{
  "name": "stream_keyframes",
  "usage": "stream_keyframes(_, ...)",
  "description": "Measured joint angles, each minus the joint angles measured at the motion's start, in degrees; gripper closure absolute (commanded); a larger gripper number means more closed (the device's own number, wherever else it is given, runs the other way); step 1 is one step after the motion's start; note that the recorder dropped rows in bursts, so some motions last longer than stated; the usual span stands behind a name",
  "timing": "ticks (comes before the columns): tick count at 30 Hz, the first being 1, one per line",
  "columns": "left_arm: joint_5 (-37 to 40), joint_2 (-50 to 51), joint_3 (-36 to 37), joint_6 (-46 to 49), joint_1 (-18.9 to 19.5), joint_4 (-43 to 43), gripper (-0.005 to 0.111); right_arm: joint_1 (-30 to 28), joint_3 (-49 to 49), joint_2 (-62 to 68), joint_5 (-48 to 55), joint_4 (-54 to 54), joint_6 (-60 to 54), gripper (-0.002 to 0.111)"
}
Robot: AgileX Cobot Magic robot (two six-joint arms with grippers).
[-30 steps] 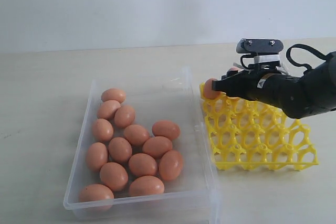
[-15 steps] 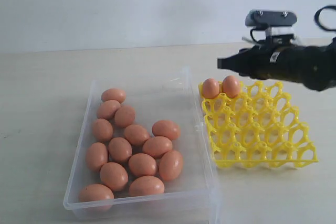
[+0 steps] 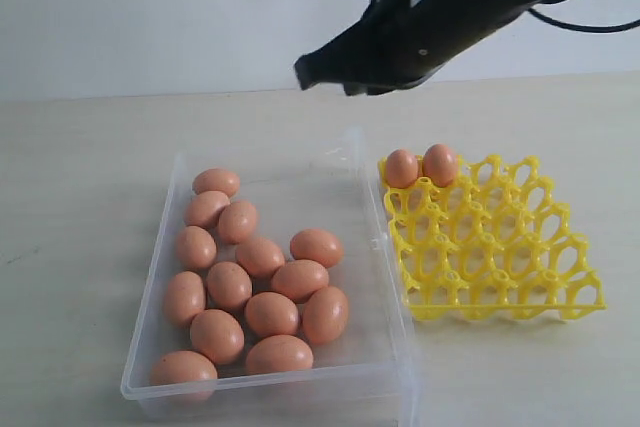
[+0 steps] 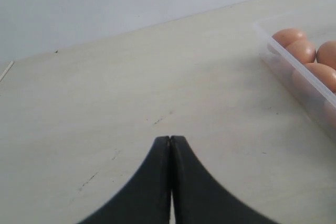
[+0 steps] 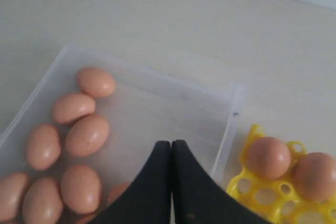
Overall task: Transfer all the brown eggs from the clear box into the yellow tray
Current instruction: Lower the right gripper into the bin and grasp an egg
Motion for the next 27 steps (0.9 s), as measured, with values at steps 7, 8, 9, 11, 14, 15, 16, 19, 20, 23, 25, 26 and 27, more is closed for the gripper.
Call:
stream_keyframes(7,0.00,0.00,0.00,0.00,0.00,0.00,0.107,5.47,-9.55,11.14,16.41,8.89,-13.19,0.076)
stream_keyframes(8,0.00,0.00,0.00,0.00,0.00,0.00,0.107,6.11,-11.17,13.07,18.68,9.87,-14.47,0.069)
stream_keyframes(9,0.00,0.00,0.00,0.00,0.00,0.00,0.107,6.74,-12.81,14.98,20.62,10.43,-15.33,0.064)
stream_keyframes(11,0.00,0.00,0.00,0.00,0.00,0.00,0.107,7.59,-15.97,18.26,23.78,11.01,-16.28,0.055)
stream_keyframes(14,0.00,0.00,0.00,0.00,0.00,0.00,0.107,8.65,-21.03,23.26,28.16,11.21,-16.76,0.051)
stream_keyframes(15,0.00,0.00,0.00,0.00,0.00,0.00,0.107,9.03,-22.69,24.72,29.52,11.21,-16.87,0.051)
stream_keyframes(16,0.00,0.00,0.00,0.00,0.00,0.00,0.107,9.15,-24.29,25.80,30.62,11.07,-16.86,0.051)
stream_keyframes(19,0.00,0.00,0.00,0.00,0.00,0.00,0.107,9.53,-28.08,29.03,32.49,10.22,-16.86,0.051)
stream_keyframes(20,0.00,0.00,0.00,0.00,0.00,0.00,0.107,9.53,-29.21,29.99,32.90,9.62,-16.86,0.051)
stream_keyframes(23,0.00,0.00,0.00,0.00,0.00,0.00,0.107,9.53,-32.06,32.38,33.48,7.27,-16.86,0.051)
stream_keyframes(25,0.00,0.00,0.00,0.00,0.00,0.00,0.107,9.53,-33.57,33.70,33.63,6.18,-16.86,0.051)
stream_keyframes(26,0.00,0.00,0.00,0.00,0.00,0.00,0.107,9.53,-34.23,34.10,33.83,5.88,-16.86,0.051)
stream_keyframes(27,0.00,0.00,0.00,0.00,0.00,0.00,0.107,9.53,-34.81,34.74,33.83,5.62,-16.86,0.051)
